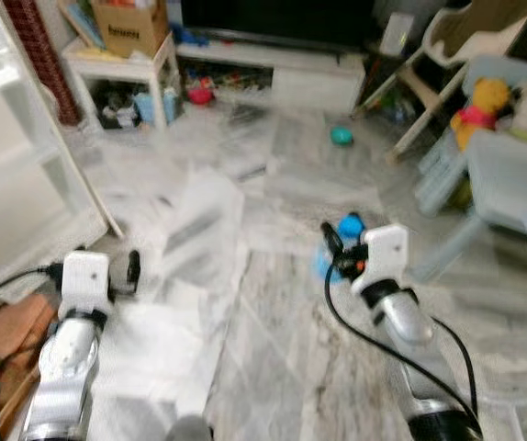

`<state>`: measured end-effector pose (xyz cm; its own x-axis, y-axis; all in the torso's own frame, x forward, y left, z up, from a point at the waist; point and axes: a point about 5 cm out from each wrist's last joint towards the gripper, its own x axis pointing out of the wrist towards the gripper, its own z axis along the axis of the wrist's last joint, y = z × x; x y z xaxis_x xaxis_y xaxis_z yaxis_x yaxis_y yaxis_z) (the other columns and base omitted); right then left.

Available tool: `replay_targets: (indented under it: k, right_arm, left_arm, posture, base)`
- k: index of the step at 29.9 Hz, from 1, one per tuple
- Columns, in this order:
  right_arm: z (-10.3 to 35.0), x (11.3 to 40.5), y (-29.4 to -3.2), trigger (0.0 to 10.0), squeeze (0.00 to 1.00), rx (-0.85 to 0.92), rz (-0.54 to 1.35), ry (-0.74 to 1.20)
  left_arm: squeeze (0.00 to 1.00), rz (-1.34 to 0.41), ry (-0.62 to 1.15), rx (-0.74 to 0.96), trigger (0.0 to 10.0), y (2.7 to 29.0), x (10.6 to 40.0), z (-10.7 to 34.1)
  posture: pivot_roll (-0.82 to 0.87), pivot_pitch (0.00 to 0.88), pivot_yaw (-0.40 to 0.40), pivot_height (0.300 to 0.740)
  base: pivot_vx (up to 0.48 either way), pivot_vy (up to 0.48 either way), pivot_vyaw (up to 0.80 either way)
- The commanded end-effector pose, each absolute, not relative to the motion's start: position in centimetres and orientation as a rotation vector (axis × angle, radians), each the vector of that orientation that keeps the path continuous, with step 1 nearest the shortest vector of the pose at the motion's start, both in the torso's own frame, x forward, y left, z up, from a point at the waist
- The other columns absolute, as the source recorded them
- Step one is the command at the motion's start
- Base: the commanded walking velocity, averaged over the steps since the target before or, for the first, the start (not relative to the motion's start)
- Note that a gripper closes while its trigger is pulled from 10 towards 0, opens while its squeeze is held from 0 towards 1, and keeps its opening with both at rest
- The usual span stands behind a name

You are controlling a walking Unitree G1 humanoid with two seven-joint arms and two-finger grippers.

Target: Restocking fridge

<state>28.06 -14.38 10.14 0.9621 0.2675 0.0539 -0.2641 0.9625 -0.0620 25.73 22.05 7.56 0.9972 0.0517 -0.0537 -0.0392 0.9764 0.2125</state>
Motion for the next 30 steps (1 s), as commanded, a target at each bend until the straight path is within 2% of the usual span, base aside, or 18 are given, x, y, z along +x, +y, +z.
replay_targets:
  k: [1, 9, 13, 20, 30]
  right_arm:
    - [10.6, 28.5, -14.8, 10.0, 0.00, -0.060, 0.239, -0.091]
    - [10.9, 29.1, -14.2, 10.0, 0.00, -0.055, 0.228, -0.118]
    - [11.1, 29.5, -14.4, 10.0, 0.00, -0.060, 0.221, -0.130]
    - [10.2, 28.6, -14.6, 10.0, 0.00, -0.050, 0.211, -0.102]
    - [10.2, 28.0, -15.3, 10.0, 0.00, -0.036, 0.193, -0.101]
  left_arm:
    - [0.00, 0.034, 0.041, 0.229, 10.0, 22.1, 26.3, 8.3]
    - [0.00, 0.038, 0.021, 0.253, 10.0, 23.0, 27.7, 9.1]
    - [0.00, 0.026, 0.009, 0.251, 10.0, 22.4, 28.0, 9.2]
    - [0.00, -0.002, 0.061, 0.233, 10.0, 21.4, 26.3, 7.3]
    - [0.00, -0.005, 0.096, 0.203, 10.0, 21.5, 23.9, 6.5]
  posture:
    - [0.06, 0.000, -0.037, 0.740]
    - [0.05, 0.000, -0.012, 0.740]
    - [0.05, 0.000, -0.010, 0.740]
    - [0.04, 0.000, -0.031, 0.740]
    - [0.05, 0.019, -0.051, 0.740]
  base:
    - [0.000, 0.000, 0.79]
    - [0.000, 0.000, 0.79]
    - [0.000, 0.000, 0.79]
    - [0.000, 0.000, 0.79]
    - [0.000, 0.000, 0.75]
